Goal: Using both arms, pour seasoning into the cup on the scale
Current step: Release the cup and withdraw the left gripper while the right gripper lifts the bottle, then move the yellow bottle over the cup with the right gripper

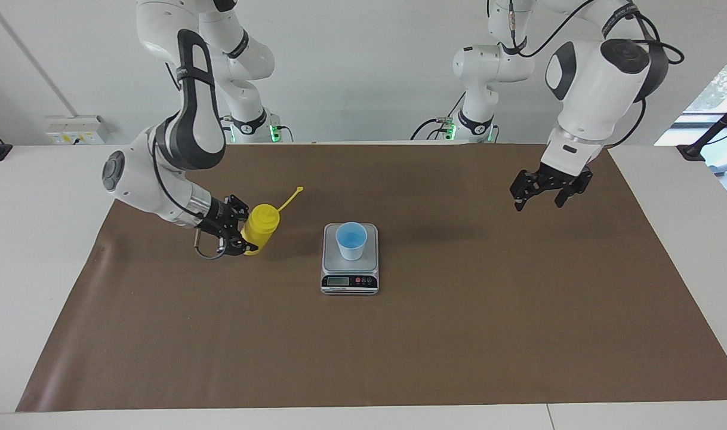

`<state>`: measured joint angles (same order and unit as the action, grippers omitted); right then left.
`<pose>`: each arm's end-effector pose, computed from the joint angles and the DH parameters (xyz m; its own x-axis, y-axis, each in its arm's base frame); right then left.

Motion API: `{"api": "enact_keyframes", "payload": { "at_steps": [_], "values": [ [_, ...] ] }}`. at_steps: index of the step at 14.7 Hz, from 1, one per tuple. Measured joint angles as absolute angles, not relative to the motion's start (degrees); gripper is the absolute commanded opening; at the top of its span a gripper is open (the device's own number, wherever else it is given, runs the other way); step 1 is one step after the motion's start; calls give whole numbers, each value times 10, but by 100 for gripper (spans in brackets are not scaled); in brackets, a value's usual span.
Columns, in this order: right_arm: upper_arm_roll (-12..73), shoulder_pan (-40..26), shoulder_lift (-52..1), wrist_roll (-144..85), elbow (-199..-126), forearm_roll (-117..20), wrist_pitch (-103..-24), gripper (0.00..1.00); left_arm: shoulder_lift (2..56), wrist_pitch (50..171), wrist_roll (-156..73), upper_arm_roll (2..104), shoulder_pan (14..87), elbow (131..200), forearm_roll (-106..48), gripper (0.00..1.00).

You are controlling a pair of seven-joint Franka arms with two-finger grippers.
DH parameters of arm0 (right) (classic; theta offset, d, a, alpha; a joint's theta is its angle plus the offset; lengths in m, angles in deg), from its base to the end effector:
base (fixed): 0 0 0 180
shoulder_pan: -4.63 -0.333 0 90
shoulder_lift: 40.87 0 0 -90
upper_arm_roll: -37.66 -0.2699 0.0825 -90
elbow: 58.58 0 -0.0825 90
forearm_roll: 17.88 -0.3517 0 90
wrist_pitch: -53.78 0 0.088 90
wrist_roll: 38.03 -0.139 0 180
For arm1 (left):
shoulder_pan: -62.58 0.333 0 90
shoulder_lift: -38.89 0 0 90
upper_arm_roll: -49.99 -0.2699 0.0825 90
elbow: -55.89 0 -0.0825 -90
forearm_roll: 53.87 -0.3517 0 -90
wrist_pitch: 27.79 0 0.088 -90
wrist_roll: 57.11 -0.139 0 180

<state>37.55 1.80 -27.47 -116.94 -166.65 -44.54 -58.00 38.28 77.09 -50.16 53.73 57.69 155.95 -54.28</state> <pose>0.5516 0.0716 0.3201 0.0024 -0.9099 -0.4148 -0.9904 -0.0594 0.1246 0.5382 -0.0808 0.4858 0.9968 -0.0307 0.0737 -0.0310 -0.9995 0.0026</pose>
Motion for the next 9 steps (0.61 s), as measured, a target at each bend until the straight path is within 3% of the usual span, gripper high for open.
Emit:
{"api": "enact_keyframes", "payload": {
  "at_steps": [9],
  "values": [
    [375,-92,-267,-1301,-1597,-246,-584,0,384,652,-560,537,608,1475,-543,100]
  ]
}}
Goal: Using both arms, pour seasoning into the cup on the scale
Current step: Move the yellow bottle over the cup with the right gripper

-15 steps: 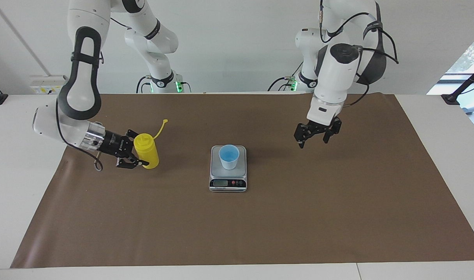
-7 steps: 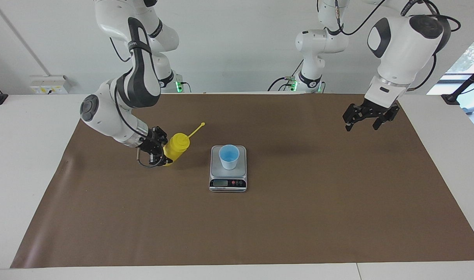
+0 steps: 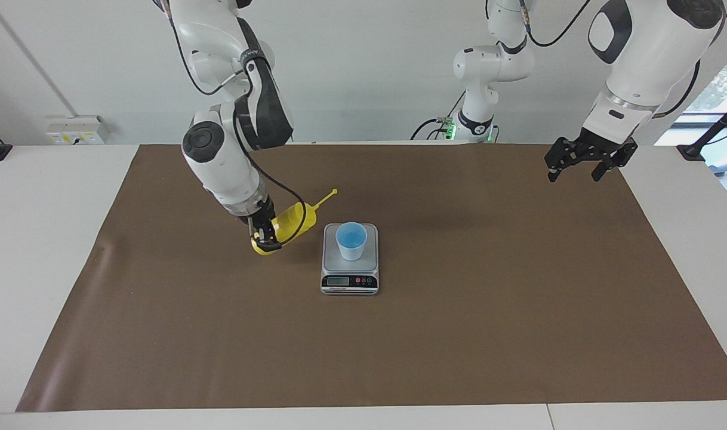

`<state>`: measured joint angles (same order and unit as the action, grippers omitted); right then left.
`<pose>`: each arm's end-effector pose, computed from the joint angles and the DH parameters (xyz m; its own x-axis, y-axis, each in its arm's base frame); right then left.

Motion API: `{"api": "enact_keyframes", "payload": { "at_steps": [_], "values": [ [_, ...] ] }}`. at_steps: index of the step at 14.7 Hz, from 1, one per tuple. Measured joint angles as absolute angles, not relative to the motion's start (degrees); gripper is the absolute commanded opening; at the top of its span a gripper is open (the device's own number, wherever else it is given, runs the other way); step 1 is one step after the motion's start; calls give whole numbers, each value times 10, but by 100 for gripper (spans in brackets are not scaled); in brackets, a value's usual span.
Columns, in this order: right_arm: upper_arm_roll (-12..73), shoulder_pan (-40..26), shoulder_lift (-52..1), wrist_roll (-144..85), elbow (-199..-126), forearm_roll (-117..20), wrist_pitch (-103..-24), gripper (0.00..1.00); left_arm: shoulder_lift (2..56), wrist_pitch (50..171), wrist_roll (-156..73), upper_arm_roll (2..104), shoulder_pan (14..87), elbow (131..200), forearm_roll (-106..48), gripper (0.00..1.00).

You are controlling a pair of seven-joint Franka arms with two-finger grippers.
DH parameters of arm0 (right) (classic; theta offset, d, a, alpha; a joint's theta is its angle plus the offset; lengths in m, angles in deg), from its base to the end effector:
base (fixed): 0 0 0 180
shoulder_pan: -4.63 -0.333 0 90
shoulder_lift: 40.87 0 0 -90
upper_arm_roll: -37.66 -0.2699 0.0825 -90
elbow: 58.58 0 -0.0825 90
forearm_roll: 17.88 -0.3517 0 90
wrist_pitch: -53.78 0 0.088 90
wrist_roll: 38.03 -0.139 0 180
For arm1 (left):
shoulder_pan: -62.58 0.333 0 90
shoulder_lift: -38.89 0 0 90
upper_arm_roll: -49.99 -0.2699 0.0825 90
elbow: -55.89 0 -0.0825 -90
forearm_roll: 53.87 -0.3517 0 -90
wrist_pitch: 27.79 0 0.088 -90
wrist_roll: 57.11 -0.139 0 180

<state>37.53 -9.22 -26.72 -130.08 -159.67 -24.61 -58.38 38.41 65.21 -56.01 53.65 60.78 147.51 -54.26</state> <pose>0.5601 0.1509 0.3563 0.1562 -0.9822 -0.1045 -0.9848 -0.1630 0.0599 0.5271 -0.0494 0.5342 0.9970 -0.0764 0.0158 -0.0763 -0.9971 -0.0060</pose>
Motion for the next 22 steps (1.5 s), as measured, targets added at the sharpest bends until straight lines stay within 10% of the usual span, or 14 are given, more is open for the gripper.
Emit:
{"api": "enact_keyframes", "payload": {
  "at_steps": [8,22],
  "values": [
    [375,-171,-157,-1396,-1397,-96,-424,0,385,618,-567,537,608,1471,-538,100],
    [375,-192,-150,-1400,-1374,18,-323,0,387,618,-567,538,612,1471,-534,100]
  ]
}}
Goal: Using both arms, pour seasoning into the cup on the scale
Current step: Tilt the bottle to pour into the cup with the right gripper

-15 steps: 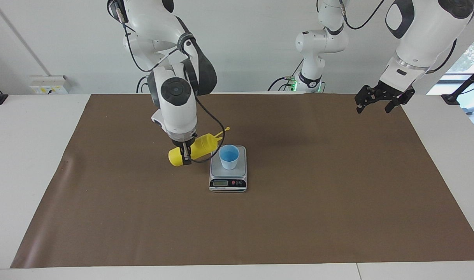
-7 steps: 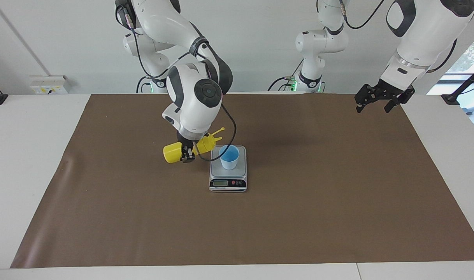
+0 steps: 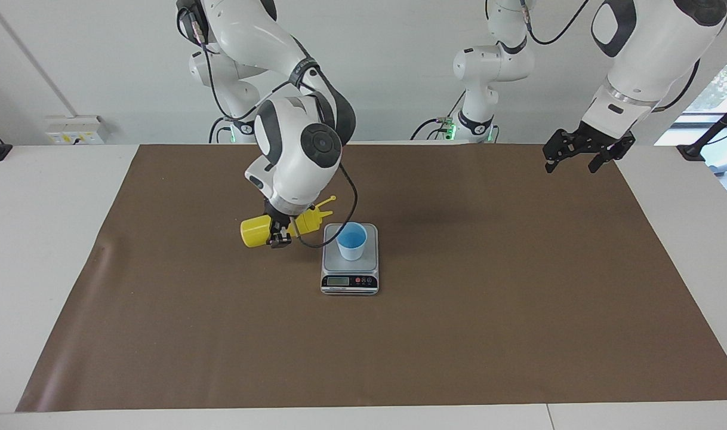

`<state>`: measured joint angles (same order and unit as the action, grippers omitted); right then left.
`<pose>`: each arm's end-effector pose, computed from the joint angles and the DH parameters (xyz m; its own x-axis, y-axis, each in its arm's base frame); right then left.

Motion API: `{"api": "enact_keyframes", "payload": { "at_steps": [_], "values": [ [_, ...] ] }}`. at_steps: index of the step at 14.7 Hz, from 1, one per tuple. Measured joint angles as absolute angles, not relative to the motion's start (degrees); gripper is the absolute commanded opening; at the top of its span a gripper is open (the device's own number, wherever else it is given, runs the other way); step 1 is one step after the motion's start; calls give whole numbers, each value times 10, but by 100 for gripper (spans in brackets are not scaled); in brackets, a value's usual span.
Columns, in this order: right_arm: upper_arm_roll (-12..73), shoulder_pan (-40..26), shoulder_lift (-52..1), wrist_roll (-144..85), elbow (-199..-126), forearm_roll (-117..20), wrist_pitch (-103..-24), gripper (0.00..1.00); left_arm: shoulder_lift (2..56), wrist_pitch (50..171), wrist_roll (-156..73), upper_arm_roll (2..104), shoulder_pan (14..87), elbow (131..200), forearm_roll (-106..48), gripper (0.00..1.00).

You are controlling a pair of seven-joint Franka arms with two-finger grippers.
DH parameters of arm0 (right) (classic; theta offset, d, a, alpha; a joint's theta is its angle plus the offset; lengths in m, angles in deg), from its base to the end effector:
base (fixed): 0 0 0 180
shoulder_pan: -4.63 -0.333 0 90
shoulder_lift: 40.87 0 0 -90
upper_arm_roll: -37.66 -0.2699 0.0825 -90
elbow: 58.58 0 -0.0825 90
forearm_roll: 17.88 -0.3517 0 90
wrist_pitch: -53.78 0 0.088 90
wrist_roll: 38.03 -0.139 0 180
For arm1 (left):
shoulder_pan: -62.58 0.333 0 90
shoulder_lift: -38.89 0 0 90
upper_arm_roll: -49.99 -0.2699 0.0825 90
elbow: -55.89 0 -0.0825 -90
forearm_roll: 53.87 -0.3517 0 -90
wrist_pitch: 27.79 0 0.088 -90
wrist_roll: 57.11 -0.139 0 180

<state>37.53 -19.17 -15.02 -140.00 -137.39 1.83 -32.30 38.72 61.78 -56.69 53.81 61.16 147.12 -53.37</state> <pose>0.5631 0.1963 0.3791 0.2680 -0.8838 0.3836 -0.9529 -0.1846 0.2405 0.5181 -0.0487 0.5348 0.9959 -0.0841 -0.0320 -0.0838 -0.9964 0.0087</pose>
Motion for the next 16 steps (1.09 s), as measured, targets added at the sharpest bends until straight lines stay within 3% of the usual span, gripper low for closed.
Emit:
{"api": "enact_keyframes", "payload": {
  "at_steps": [6,16],
  "values": [
    [375,-190,-140,-1430,-1372,21,-318,0,387,618,-567,538,613,1471,-534,100],
    [359,-197,-69,-1455,-1304,48,-286,0,387,618,-567,539,613,1471,-534,100]
  ]
}}
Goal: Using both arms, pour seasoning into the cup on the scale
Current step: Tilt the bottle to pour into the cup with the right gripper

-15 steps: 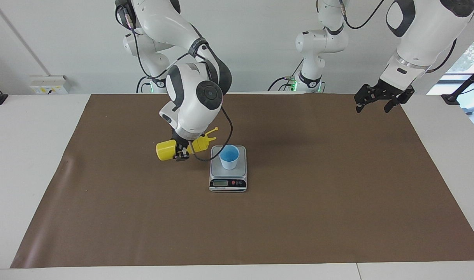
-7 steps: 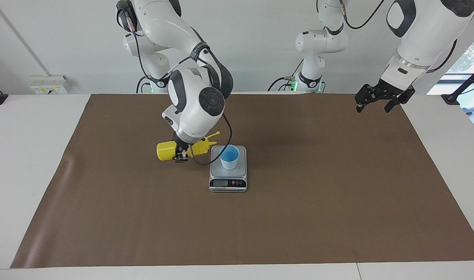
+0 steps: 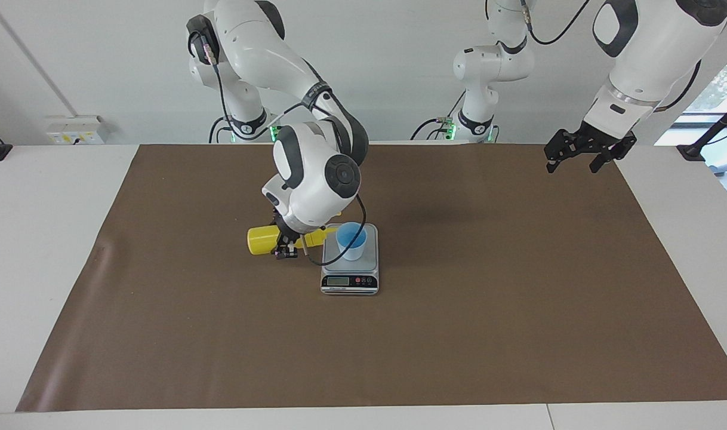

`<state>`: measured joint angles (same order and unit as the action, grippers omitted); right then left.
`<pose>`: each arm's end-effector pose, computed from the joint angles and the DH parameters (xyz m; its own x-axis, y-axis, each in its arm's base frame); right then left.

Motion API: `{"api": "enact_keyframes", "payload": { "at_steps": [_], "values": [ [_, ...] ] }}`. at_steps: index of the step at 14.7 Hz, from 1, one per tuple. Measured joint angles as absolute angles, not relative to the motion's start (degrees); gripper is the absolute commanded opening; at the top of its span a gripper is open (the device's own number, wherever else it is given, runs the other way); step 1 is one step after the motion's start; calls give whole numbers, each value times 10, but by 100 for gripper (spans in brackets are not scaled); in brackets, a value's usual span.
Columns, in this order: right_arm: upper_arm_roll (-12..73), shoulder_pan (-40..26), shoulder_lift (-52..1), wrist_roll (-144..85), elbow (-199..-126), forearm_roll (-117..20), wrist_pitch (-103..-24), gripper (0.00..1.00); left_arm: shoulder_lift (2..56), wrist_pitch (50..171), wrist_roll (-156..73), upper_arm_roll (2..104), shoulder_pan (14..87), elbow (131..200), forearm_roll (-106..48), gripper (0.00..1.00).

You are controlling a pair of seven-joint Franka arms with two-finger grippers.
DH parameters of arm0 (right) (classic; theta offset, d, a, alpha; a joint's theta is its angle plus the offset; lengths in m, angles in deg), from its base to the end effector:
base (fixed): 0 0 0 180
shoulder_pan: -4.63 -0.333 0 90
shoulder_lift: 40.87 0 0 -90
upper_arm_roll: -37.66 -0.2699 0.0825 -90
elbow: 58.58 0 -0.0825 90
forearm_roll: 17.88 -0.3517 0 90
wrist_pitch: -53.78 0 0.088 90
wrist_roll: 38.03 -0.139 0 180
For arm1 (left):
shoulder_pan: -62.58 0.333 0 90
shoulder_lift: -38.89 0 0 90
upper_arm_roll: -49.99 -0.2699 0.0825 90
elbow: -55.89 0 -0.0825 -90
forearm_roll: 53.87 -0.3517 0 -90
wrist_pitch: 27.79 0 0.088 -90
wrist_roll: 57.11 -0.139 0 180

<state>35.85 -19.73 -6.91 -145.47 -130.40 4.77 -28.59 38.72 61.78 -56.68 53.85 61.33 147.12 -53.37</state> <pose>0.5730 0.2136 0.3422 0.2225 -0.8626 0.4543 -0.9584 -0.1081 0.2641 0.5183 -0.0475 0.5348 0.9962 -0.0816 -0.0320 -0.0814 -0.9966 0.0087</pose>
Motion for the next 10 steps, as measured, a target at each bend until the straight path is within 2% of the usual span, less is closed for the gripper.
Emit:
{"api": "enact_keyframes", "payload": {
  "at_steps": [10],
  "values": [
    [339,-209,-48,-1455,-1302,85,-260,0,387,618,-567,539,613,1471,-534,100]
  ]
}}
